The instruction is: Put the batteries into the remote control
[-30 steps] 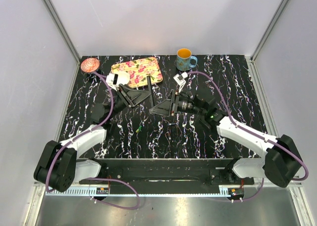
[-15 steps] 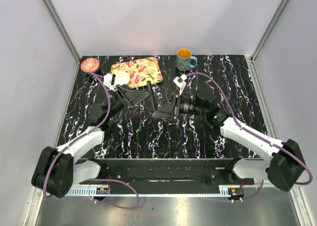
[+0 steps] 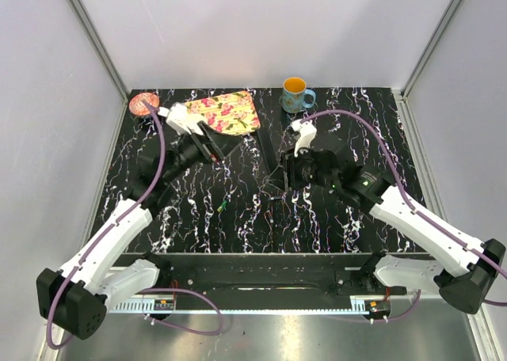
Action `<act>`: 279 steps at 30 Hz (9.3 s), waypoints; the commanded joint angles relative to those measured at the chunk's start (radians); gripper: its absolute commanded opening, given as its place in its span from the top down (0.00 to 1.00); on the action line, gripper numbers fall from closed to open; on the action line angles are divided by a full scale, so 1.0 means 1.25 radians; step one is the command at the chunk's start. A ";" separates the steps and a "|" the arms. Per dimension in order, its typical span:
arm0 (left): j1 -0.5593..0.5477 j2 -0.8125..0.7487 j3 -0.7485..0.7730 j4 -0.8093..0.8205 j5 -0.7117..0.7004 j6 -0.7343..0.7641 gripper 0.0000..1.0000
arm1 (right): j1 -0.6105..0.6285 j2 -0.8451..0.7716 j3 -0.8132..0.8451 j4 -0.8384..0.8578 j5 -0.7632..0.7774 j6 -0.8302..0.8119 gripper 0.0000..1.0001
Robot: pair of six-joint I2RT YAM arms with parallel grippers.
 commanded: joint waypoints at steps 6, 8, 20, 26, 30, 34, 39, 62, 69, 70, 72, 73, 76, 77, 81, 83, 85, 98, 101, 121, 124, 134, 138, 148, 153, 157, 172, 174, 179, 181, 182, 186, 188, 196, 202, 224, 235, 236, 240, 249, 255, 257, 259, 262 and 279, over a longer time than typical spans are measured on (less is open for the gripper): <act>-0.167 0.028 0.019 -0.126 -0.134 0.059 0.01 | 0.053 0.037 0.028 -0.078 0.171 -0.040 1.00; -0.192 0.036 0.012 -0.091 -0.143 0.053 0.01 | 0.061 0.045 0.029 -0.072 0.171 -0.038 1.00; -0.245 0.127 0.041 -0.024 -0.170 0.029 0.18 | 0.099 0.051 0.028 -0.052 0.174 -0.019 1.00; -0.253 0.155 0.051 0.003 -0.180 0.025 0.46 | 0.104 0.046 0.024 -0.048 0.177 -0.010 1.00; -0.260 0.165 0.046 0.038 -0.178 0.010 0.48 | 0.108 0.044 0.023 -0.045 0.179 -0.006 1.00; -0.266 0.174 0.043 0.050 -0.180 0.006 0.50 | 0.108 0.040 0.022 -0.047 0.182 -0.004 1.00; -0.266 0.172 0.035 0.051 -0.176 0.005 0.52 | 0.108 0.039 0.019 -0.047 0.185 -0.001 1.00; -0.138 0.082 -0.047 0.126 -0.087 -0.046 1.00 | 0.108 -0.038 0.014 -0.026 0.149 0.021 0.11; -0.033 0.023 -0.192 0.453 0.025 -0.162 1.00 | 0.036 -0.064 -0.068 0.131 0.003 0.153 0.02; -0.033 0.014 -0.209 0.466 0.018 -0.160 1.00 | -0.011 -0.065 -0.085 0.162 -0.034 0.183 0.01; -0.034 -0.002 -0.227 0.510 -0.003 -0.145 1.00 | -0.047 -0.059 -0.135 0.268 -0.132 0.276 0.00; -0.035 -0.021 -0.249 0.520 -0.033 -0.142 1.00 | -0.064 -0.052 -0.150 0.300 -0.174 0.301 0.00; -0.040 -0.057 -0.285 0.548 -0.089 -0.120 1.00 | -0.070 -0.011 -0.171 0.402 -0.207 0.369 0.00; -0.041 -0.064 -0.292 0.552 -0.101 -0.109 1.00 | -0.069 0.002 -0.181 0.458 -0.233 0.387 0.00; -0.062 -0.086 -0.294 0.524 -0.130 -0.072 1.00 | -0.068 0.077 -0.190 0.567 -0.267 0.471 0.00; -0.073 -0.100 -0.288 0.500 -0.149 -0.044 1.00 | -0.069 0.098 -0.185 0.619 -0.285 0.499 0.00; -0.085 -0.107 -0.283 0.473 -0.167 -0.031 1.00 | -0.069 0.126 -0.176 0.634 -0.297 0.508 0.00; -0.104 -0.125 -0.291 0.456 -0.198 -0.011 1.00 | -0.069 0.189 -0.182 0.752 -0.321 0.571 0.19; -0.106 -0.121 -0.290 0.460 -0.203 -0.013 1.00 | -0.069 0.196 -0.178 0.755 -0.331 0.574 0.22; -0.116 -0.121 -0.285 0.456 -0.232 -0.004 1.00 | -0.069 0.211 -0.186 0.722 -0.342 0.579 0.45; -0.120 -0.122 -0.284 0.455 -0.227 -0.002 1.00 | -0.069 0.213 -0.187 0.720 -0.344 0.579 0.52; -0.121 -0.131 -0.272 0.443 -0.232 0.001 1.00 | -0.069 0.207 -0.210 0.716 -0.347 0.582 0.64; -0.121 -0.122 -0.269 0.429 -0.232 -0.007 1.00 | -0.069 0.207 -0.208 0.720 -0.353 0.587 0.38; -0.121 -0.112 -0.279 0.343 -0.257 -0.072 1.00 | -0.068 0.151 -0.102 0.430 -0.265 0.427 0.01; -0.063 -0.057 -0.230 0.254 -0.131 -0.118 1.00 | 0.003 0.099 0.073 0.059 -0.022 0.170 0.01; -0.007 0.038 -0.251 0.405 -0.007 -0.235 1.00 | 0.065 0.132 0.152 -0.151 0.090 0.045 0.05; -0.005 0.198 -0.218 0.498 0.105 -0.346 1.00 | 0.134 0.227 0.190 -0.193 0.203 0.006 0.09; -0.004 0.196 -0.215 0.482 0.108 -0.334 1.00 | 0.135 0.238 0.201 -0.187 0.192 0.005 0.10; -0.004 0.190 -0.211 0.455 0.112 -0.323 1.00 | 0.139 0.276 0.219 -0.180 0.190 -0.006 0.18; -0.004 0.186 -0.208 0.440 0.109 -0.315 1.00 | 0.141 0.284 0.224 -0.174 0.187 -0.007 0.21; -0.005 0.186 -0.205 0.437 0.111 -0.313 1.00 | 0.140 0.288 0.225 -0.172 0.187 -0.008 0.24; -0.004 0.185 -0.205 0.429 0.108 -0.306 1.00 | 0.140 0.295 0.234 -0.170 0.181 -0.012 0.31; -0.004 0.185 -0.207 0.432 0.108 -0.306 1.00 | 0.142 0.297 0.230 -0.167 0.178 -0.013 0.35; -0.005 0.186 -0.215 0.445 0.104 -0.312 1.00 | 0.142 0.287 0.207 -0.158 0.161 -0.011 0.57; -0.004 0.185 -0.215 0.443 0.104 -0.308 1.00 | 0.142 0.280 0.199 -0.159 0.162 -0.006 0.71; 0.004 0.159 -0.156 0.251 0.024 -0.161 1.00 | 0.141 0.157 0.154 -0.230 0.163 0.015 0.89; 0.026 0.065 -0.255 0.308 0.104 -0.185 1.00 | -0.009 0.162 0.011 -0.263 0.317 0.055 1.00; 0.034 0.050 -0.273 0.317 0.134 -0.197 1.00 | -0.037 0.163 -0.033 -0.232 0.297 0.054 1.00; 0.045 -0.040 -0.365 0.347 0.165 -0.239 1.00 | -0.148 0.213 -0.063 -0.172 0.257 0.031 1.00; 0.060 -0.104 -0.431 0.376 0.207 -0.263 1.00 | -0.290 0.541 0.084 -0.117 0.222 -0.023 1.00; 0.062 -0.126 -0.447 0.378 0.231 -0.265 1.00 | -0.320 0.616 0.132 -0.110 0.205 -0.027 1.00; 0.062 -0.122 -0.451 0.379 0.236 -0.266 1.00 | -0.324 0.622 0.138 -0.110 0.199 -0.024 1.00; 0.062 -0.115 -0.454 0.392 0.239 -0.271 1.00 | -0.325 0.630 0.138 -0.111 0.195 -0.021 0.94; 0.061 -0.093 -0.454 0.416 0.246 -0.279 1.00 | -0.325 0.633 0.130 -0.112 0.190 -0.021 0.73; 0.062 -0.057 -0.483 0.551 0.225 -0.334 0.97 | -0.327 0.443 0.079 -0.109 0.194 0.019 0.32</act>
